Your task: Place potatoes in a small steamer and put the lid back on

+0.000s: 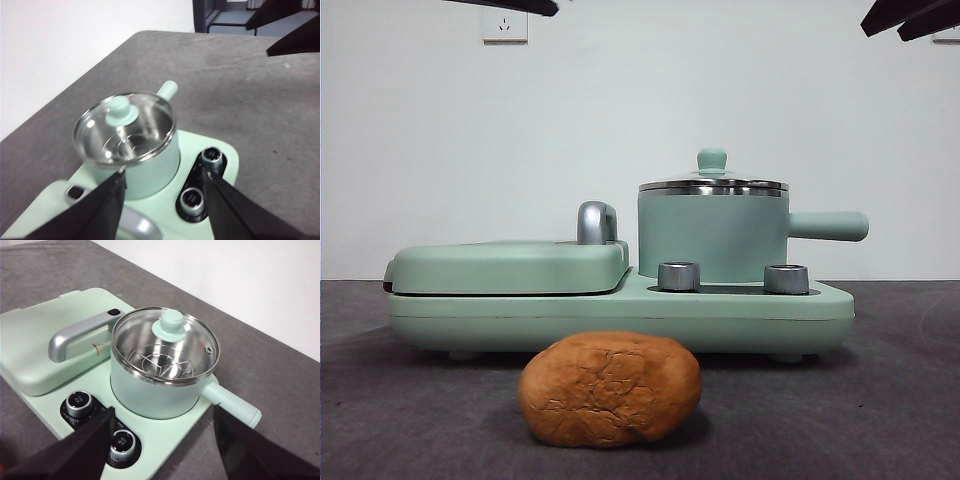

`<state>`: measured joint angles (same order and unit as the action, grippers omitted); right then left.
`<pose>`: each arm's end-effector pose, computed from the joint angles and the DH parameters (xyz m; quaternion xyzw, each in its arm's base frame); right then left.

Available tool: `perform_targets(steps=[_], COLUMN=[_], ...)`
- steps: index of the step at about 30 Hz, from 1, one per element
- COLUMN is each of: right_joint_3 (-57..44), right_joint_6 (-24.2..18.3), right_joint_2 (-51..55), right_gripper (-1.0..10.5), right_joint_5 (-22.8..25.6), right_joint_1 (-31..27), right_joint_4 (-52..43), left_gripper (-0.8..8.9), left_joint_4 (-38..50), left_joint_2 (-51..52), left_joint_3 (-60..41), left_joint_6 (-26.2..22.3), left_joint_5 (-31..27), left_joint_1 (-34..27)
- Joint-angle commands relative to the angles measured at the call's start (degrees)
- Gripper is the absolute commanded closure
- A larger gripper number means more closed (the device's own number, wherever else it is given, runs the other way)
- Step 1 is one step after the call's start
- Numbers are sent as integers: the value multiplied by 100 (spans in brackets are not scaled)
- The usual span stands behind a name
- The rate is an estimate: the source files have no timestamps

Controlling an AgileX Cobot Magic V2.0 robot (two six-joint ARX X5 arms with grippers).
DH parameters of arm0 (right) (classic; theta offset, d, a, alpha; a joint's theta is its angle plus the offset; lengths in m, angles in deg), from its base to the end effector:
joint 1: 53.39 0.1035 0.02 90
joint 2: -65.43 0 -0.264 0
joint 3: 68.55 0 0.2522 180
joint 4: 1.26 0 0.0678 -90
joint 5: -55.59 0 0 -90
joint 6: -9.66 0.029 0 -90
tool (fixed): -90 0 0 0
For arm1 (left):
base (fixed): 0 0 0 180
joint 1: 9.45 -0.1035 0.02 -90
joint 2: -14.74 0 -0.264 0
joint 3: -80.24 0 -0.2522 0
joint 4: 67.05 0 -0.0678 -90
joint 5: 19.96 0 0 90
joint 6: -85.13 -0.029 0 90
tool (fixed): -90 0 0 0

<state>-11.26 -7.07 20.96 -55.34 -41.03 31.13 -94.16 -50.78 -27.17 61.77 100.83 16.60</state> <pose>0.1608 0.0458 0.3126 -0.1248 0.1266 0.3039 0.9360 0.2163 -0.1222 0.3430 0.1683 0.0754 -0.4942 0.8496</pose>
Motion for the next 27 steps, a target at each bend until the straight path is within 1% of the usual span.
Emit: perform_targets(steps=[1, 2, 5, 8, 10, 11, 13, 19, 24, 27], right_joint_3=[98, 98, 98, 98, 98, 98, 98, 98, 98, 98], right_joint_6=[-48, -48, -48, -48, -48, -48, -48, -44, -44, -46], right_joint_2=[-44, -44, -44, -44, -42, -42, -42, -42, -42, -42], right_gripper=[634, 634, 634, 634, 634, 634, 634, 634, 634, 634], right_joint_5=[13, 13, 11, 11, 11, 11, 13, 15, 22, 42], right_joint_1=[22, 22, 22, 22, 22, 22, 22, 22, 22, 22], right_joint_4=[-59, -59, -59, -59, -59, -57, -57, -55, -52, -55], left_gripper=[558, 558, 559, 552, 513, 496, 493, 497, 497, 498], left_joint_4=[271, 378, 863, 1467, 1880, 2037, 2256, 2247, 2194, 2192], left_joint_2=[-184, -236, -498, -870, -1176, -1305, -1602, -2518, -3279, -3687], left_joint_3=[151, 151, 151, 157, 166, 177, 256, 975, 1740, 2100], left_joint_6=[15, 31, 179, 522, 782, 896, 1119, 1569, 1838, 1847], left_joint_5=[-90, -160, -603, -1097, -1290, -1333, -1346, -1346, -1346, -1346], left_joint_1=[160, 208, 400, 605, 710, 743, 793, 925, 975, 979])
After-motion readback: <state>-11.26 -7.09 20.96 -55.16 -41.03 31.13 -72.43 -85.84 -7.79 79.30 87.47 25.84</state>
